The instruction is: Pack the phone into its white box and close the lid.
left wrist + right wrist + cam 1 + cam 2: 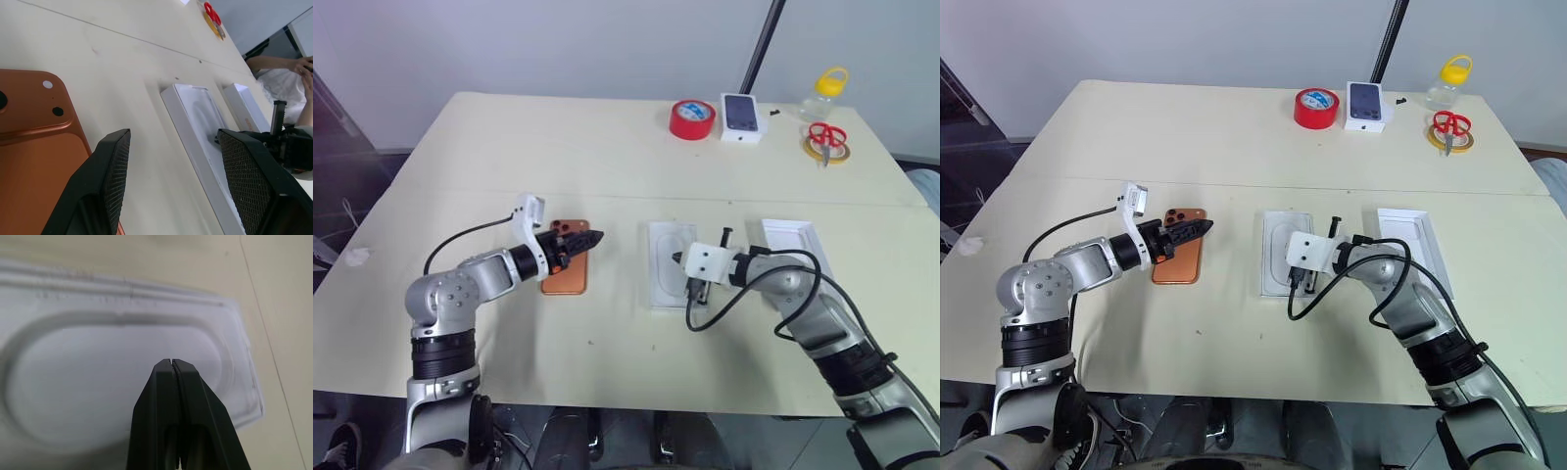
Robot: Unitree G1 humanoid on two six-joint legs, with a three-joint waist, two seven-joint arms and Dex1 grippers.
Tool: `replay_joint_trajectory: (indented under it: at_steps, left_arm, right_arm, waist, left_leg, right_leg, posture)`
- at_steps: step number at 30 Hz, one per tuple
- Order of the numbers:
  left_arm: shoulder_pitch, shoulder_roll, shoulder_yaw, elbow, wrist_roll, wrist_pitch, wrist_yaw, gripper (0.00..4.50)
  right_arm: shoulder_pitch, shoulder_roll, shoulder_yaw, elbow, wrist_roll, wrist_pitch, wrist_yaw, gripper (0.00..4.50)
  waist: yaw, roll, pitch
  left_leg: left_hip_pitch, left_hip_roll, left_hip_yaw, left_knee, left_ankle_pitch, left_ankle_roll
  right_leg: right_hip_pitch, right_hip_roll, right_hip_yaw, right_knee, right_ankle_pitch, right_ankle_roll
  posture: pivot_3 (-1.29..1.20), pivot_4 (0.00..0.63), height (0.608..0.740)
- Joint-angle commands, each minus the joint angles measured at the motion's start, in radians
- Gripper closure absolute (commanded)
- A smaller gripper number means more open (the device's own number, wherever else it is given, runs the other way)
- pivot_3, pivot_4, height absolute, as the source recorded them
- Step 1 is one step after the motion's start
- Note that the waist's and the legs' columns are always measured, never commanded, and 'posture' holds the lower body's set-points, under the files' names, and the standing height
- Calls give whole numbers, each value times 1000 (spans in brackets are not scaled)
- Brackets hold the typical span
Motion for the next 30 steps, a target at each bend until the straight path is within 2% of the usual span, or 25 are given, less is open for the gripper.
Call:
replay_joint_trajectory:
  at_steps: [1, 7, 12, 15, 18, 21, 26, 30]
  left_arm:
    - [-40, -5, 27, 10, -68, 60, -5, 1534]
    - [-60, 10, 40, 25, -67, 56, 6, 1534]
    - [-55, 9, 43, 18, -68, 54, 16, 1534]
    - [-46, 4, 39, 9, -66, 51, 20, 1534]
    - [-46, -3, 40, 8, -65, 47, 27, 1534]
    - [-66, -9, 93, 42, -84, 68, 62, 1534]
    - [-112, 73, 231, 147, -141, 134, 90, 1534]
    - [-131, 181, 290, 238, -154, 186, 65, 1534]
  right_arm:
    - [-55, 33, -25, -31, 21, -1, -23, 4459]
    - [-8, 39, 30, 28, -27, -29, -34, 4459]
    - [54, 10, 22, -42, 16, -5, 34, 4459]
    - [50, 26, -1, -80, 85, 74, 81, 4459]
    - [14, 31, -11, -52, 65, 48, 43, 4459]
    - [-44, 62, -41, -5, 58, 32, -33, 4459]
    - [-133, 159, -74, 29, 113, 31, -97, 4459]
    - [-222, 288, -4, 121, 96, 22, -129, 4459]
  waist:
    - [0, 0, 0]
    - [3, 0, 0]
    - [0, 0, 0]
    - [0, 0, 0]
    - [1, 0, 0]
    - [-1, 0, 0]
    - [-6, -1, 0]
    - [-10, -1, 0]
  left_leg:
    - [0, 0, 0, 0, 0, 0]
    - [0, 0, 0, 0, 0, 0]
    - [0, 0, 0, 0, 0, 0]
    - [0, 0, 0, 0, 0, 0]
    - [0, 0, 0, 0, 0, 0]
    - [0, 0, 0, 0, -1, -2]
    - [0, 0, 0, -3, 1, -1]
    - [0, 0, 0, -6, 3, -4]
  right_leg:
    - [0, 0, 0, 0, 0, 1]
    - [0, 0, -1, 0, 1, 2]
    - [0, 0, -1, 0, 1, 2]
    - [0, 0, -1, 0, 1, 2]
    - [0, 0, 0, 0, 1, 2]
    - [0, 0, 0, 0, 0, -1]
    - [-2, 0, 0, 0, 1, 2]
    - [-3, 1, -1, 0, 2, 3]
  posture:
    - [0, 150, 733]
    - [0, 150, 733]
    - [0, 150, 733]
    - [0, 150, 733]
    - [0, 150, 733]
    - [0, 150, 733]
    - [0, 150, 733]
    - [0, 150, 733]
